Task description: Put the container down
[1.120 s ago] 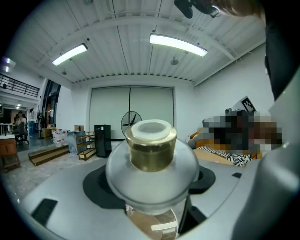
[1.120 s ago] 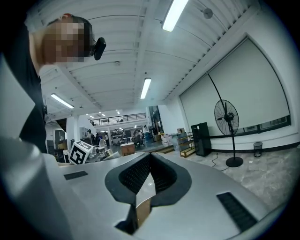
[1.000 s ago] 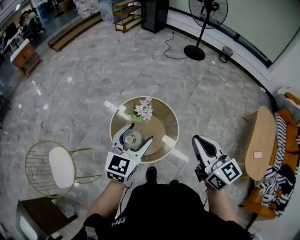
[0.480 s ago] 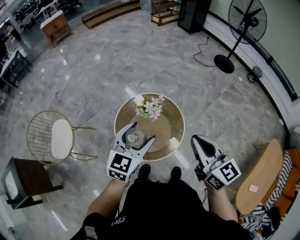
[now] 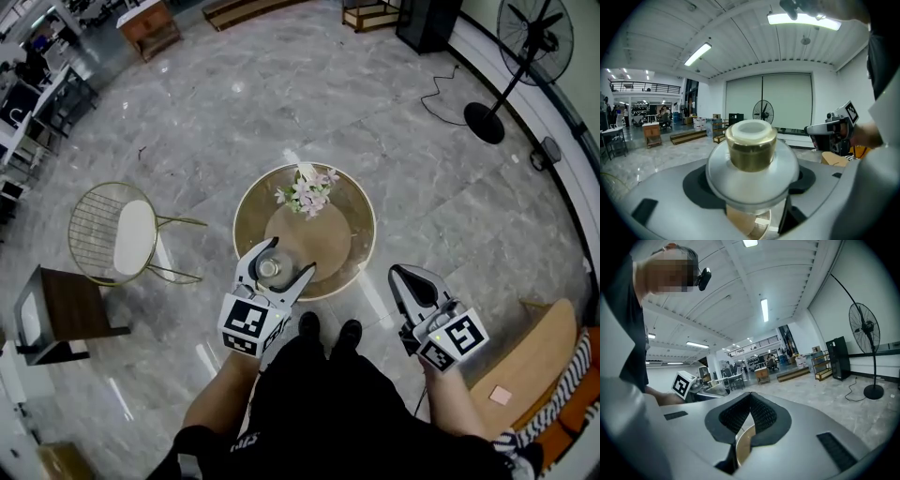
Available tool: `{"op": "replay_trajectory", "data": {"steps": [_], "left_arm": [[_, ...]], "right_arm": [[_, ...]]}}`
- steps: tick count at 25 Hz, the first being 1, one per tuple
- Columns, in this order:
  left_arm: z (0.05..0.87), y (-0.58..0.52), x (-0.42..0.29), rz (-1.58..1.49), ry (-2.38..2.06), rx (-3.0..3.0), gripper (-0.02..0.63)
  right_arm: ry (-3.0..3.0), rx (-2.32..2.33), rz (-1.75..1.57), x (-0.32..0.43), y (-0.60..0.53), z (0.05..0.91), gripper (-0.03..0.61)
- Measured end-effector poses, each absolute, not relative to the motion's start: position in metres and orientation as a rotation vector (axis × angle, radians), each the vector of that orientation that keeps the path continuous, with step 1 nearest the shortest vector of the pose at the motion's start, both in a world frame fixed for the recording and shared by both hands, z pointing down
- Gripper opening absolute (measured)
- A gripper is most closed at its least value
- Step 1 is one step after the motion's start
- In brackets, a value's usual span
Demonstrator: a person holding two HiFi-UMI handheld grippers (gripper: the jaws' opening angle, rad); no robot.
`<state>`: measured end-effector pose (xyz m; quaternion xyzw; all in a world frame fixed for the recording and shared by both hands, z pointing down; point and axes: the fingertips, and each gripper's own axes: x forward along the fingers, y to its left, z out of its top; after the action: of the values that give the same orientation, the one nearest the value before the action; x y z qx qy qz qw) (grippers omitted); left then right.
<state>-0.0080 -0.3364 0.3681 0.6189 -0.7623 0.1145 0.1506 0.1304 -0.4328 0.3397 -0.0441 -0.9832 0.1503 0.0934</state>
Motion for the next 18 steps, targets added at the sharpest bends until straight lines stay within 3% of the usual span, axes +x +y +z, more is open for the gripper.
{"op": "replay_trajectory", "data": {"steps": [18], "left_arm": [[0.391, -0.304, -0.053, 0.373, -2.203, 1.774, 0.344]], "right_arm": [[-2.902, -0.316, 0.35, 0.051, -0.359, 0.331, 0.015]]}}
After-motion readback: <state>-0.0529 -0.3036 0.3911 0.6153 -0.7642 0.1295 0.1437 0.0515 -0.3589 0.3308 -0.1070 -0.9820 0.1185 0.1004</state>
